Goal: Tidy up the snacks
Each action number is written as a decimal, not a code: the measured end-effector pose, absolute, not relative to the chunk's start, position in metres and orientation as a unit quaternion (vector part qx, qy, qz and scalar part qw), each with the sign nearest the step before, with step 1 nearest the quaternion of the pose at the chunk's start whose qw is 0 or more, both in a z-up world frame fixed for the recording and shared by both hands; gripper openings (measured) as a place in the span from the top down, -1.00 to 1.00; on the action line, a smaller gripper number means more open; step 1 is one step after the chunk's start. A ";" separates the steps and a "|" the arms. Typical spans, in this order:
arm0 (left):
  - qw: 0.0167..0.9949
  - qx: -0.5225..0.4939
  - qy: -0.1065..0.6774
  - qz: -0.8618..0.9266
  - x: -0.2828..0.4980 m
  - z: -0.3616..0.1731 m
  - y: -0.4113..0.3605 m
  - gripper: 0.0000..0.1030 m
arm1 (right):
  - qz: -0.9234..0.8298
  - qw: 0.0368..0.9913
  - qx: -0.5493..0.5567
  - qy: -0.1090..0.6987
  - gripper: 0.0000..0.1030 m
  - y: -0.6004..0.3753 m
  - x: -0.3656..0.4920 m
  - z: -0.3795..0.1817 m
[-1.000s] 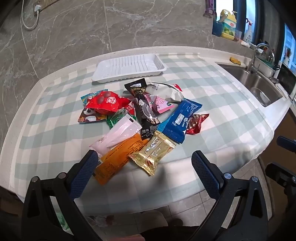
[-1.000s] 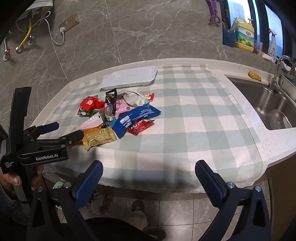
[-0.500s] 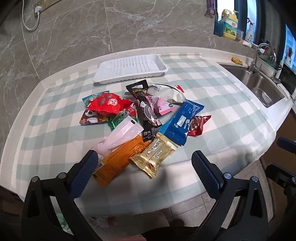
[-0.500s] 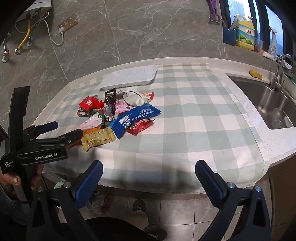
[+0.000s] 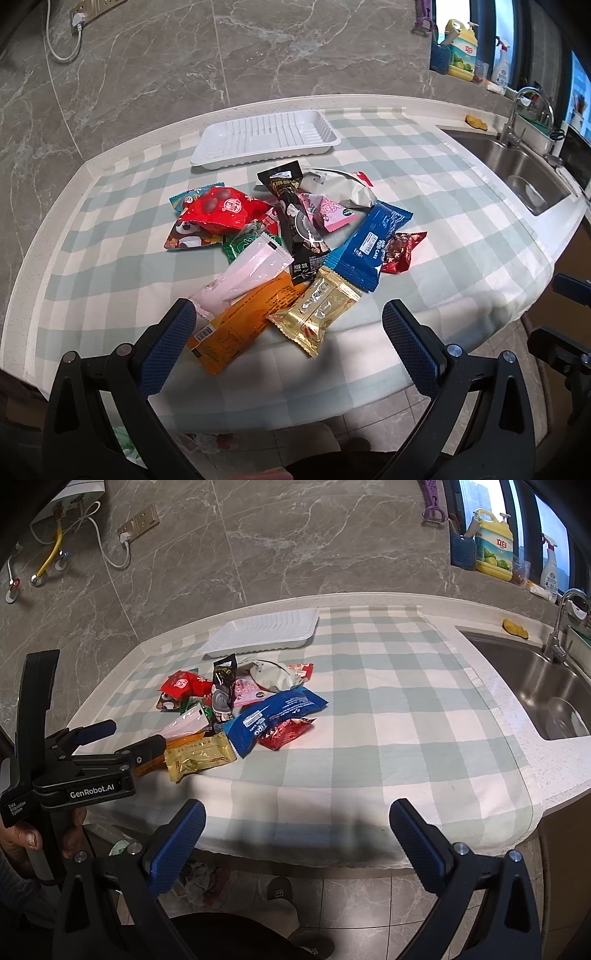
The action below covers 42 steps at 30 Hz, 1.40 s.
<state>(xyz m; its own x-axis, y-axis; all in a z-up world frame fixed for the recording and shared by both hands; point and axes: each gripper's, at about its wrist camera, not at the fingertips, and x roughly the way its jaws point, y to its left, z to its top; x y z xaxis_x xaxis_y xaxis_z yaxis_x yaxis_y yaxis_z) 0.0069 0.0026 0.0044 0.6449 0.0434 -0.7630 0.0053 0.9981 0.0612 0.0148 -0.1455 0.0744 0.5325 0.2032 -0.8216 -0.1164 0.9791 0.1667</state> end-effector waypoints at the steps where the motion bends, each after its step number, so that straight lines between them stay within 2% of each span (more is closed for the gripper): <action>1: 0.907 0.029 0.421 0.011 0.007 0.005 0.003 -0.99 | 0.091 0.874 0.046 0.474 -0.98 -0.144 0.015 0.074; 42: 0.907 0.029 0.420 0.012 0.007 0.007 0.009 -0.99 | 0.098 0.871 0.049 0.479 -0.98 -0.143 0.017 0.075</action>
<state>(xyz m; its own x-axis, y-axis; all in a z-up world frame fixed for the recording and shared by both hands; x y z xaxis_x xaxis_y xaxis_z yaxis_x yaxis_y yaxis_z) 0.0074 0.0085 0.0070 0.6465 0.0454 -0.7616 0.0025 0.9981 0.0617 0.0169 -0.1434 0.0750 0.5214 0.2180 -0.8250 -0.1235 0.9759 0.1798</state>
